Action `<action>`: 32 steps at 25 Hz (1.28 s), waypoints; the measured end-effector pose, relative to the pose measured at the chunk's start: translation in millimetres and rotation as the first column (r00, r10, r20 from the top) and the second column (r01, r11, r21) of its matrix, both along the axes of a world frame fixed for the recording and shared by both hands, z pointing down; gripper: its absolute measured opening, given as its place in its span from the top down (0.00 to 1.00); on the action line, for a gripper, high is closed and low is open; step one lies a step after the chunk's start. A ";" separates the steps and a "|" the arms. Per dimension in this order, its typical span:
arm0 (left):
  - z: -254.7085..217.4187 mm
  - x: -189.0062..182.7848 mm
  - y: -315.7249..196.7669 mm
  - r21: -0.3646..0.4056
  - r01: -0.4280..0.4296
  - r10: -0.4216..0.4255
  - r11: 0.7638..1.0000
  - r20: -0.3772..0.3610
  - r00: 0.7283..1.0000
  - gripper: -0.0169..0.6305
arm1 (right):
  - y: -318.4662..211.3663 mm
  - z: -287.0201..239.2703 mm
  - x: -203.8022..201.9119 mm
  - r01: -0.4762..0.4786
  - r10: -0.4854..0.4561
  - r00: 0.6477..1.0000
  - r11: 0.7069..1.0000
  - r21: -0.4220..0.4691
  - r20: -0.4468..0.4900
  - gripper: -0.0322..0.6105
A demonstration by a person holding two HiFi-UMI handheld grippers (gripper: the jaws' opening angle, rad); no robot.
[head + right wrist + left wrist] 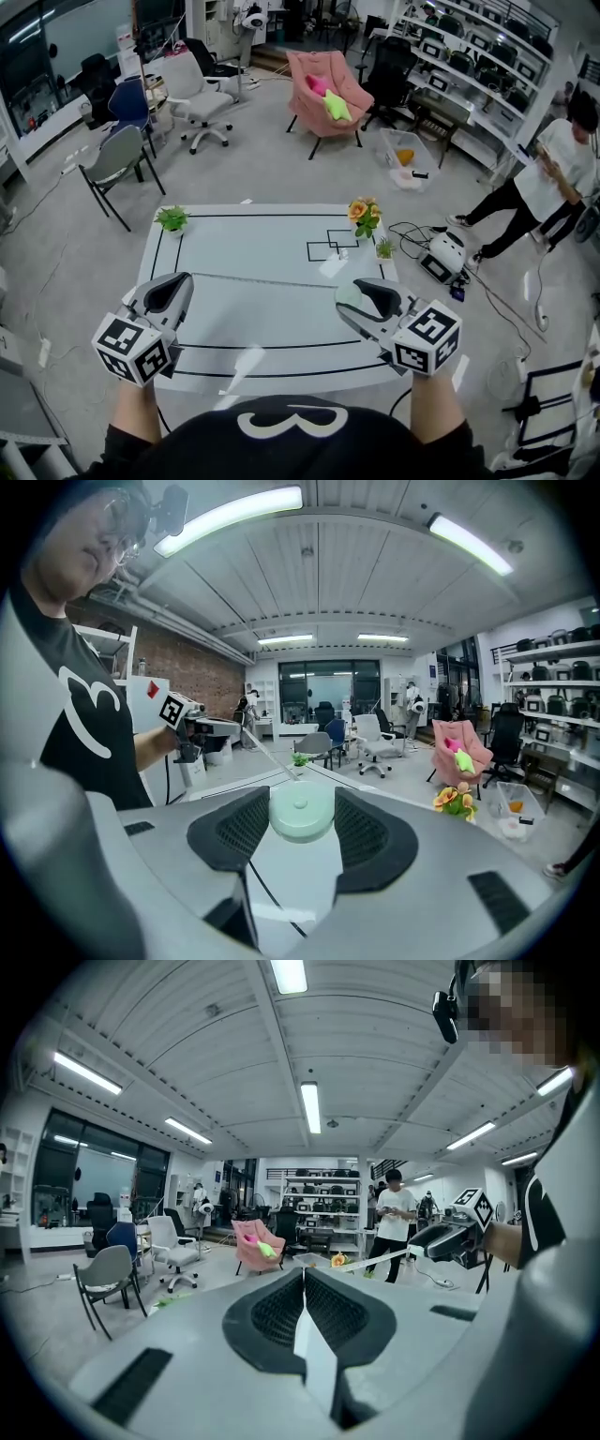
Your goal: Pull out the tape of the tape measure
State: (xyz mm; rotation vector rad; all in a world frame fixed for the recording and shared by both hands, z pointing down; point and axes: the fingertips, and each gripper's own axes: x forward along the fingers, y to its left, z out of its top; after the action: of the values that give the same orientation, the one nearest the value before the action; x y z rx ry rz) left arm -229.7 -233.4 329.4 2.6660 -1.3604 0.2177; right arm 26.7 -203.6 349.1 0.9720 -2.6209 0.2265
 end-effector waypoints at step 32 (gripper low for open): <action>233.0 30.7 10.0 -0.441 0.006 0.069 0.897 0.153 0.986 0.95 | 6.3 243.4 16.7 -0.168 0.066 0.953 0.926 -0.337 -0.296 0.60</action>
State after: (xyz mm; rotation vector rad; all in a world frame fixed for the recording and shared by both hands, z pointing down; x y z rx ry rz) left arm -199.0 -223.4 562.5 2.3265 -1.1387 0.6789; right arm 43.4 -197.3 592.6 0.9532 -2.1654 0.5368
